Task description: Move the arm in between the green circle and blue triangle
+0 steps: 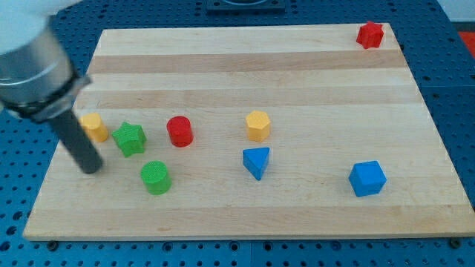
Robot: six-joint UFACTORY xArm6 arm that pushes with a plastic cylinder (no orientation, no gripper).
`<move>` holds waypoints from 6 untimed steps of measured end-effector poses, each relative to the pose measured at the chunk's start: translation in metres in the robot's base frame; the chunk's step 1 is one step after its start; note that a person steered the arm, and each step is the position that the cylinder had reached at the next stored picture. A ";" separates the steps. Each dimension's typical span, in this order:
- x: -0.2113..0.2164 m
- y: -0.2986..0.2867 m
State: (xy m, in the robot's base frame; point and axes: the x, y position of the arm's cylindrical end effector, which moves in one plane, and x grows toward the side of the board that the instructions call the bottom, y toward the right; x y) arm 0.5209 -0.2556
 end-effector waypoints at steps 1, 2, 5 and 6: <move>-0.001 -0.037; -0.001 -0.039; -0.045 0.006; -0.084 0.005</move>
State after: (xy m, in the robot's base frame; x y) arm 0.4369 -0.2504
